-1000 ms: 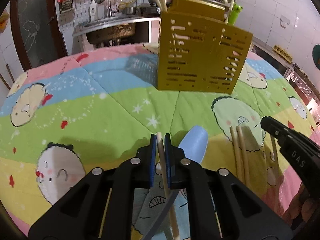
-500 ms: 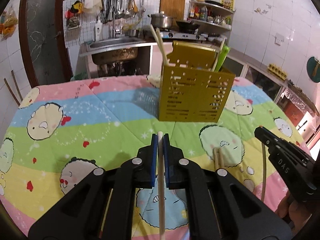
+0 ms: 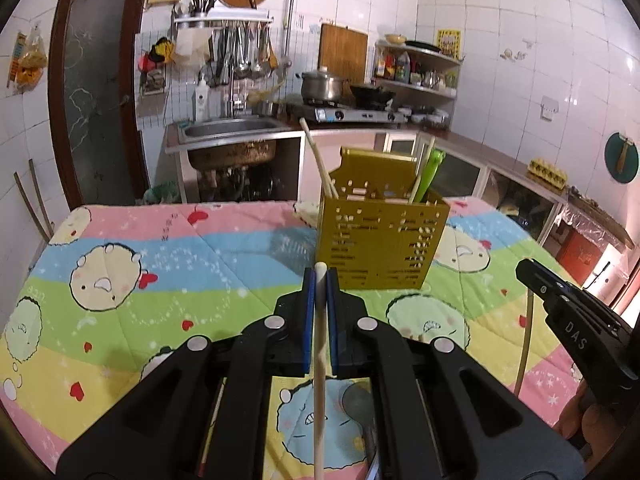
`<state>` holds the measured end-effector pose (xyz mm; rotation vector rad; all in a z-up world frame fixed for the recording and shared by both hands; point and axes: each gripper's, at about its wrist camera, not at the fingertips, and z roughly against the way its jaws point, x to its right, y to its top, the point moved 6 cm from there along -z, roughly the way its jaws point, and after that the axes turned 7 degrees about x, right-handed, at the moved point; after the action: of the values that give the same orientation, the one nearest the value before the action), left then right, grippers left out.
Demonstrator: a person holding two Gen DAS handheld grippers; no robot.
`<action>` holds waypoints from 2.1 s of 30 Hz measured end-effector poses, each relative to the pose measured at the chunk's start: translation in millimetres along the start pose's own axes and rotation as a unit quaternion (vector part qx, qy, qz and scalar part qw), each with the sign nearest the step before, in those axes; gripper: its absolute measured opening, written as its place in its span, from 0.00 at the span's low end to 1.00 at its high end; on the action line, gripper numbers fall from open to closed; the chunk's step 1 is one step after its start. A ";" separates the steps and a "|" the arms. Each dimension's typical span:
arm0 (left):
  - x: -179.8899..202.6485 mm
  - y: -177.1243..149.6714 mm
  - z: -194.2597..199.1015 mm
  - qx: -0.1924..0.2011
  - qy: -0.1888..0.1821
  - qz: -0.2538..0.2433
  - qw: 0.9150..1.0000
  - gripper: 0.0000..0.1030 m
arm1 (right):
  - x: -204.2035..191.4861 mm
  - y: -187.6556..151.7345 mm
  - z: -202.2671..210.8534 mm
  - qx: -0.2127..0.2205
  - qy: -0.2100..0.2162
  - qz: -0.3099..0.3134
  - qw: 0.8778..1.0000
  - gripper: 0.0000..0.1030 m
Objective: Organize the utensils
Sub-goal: 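Lift both chopsticks and carry them up over the yellow holder, then lower both chopsticks into the yellow holder and open both tools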
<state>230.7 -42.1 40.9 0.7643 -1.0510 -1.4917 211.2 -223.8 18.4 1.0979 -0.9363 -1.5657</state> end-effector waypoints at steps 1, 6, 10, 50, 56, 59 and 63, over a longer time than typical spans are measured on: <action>-0.5 2.4 1.9 0.005 -0.001 0.000 1.000 0.04 | -1.3 2.7 2.3 0.007 0.000 0.002 1.000 0.06; -0.2 16.4 11.0 0.038 -0.008 0.001 0.999 0.04 | -7.7 14.9 15.9 0.042 -0.006 0.017 0.999 0.06; 2.8 27.4 17.8 0.060 -0.014 -0.002 0.998 0.04 | -10.5 22.5 20.0 0.059 -0.010 0.023 0.998 0.06; 30.4 225.4 -22.0 0.221 -0.025 0.011 0.975 0.04 | -35.4 197.4 -35.8 0.176 0.002 0.047 0.983 0.06; 40.3 238.6 -67.8 0.233 -0.020 0.011 0.972 0.04 | -39.9 212.5 -74.3 0.179 0.009 0.035 0.983 0.06; 41.1 219.7 -101.0 0.212 -0.018 0.010 0.977 0.04 | -42.6 205.1 -96.0 0.169 0.012 0.039 0.985 0.06; 39.8 186.0 -133.9 0.175 -0.020 0.006 0.984 0.04 | -37.4 176.9 -126.3 0.136 0.010 0.047 0.990 0.06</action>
<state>418.5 -108.9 161.0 0.9729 -1.3668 -1.3330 385.2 -236.1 153.4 1.2368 -1.1968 -1.3754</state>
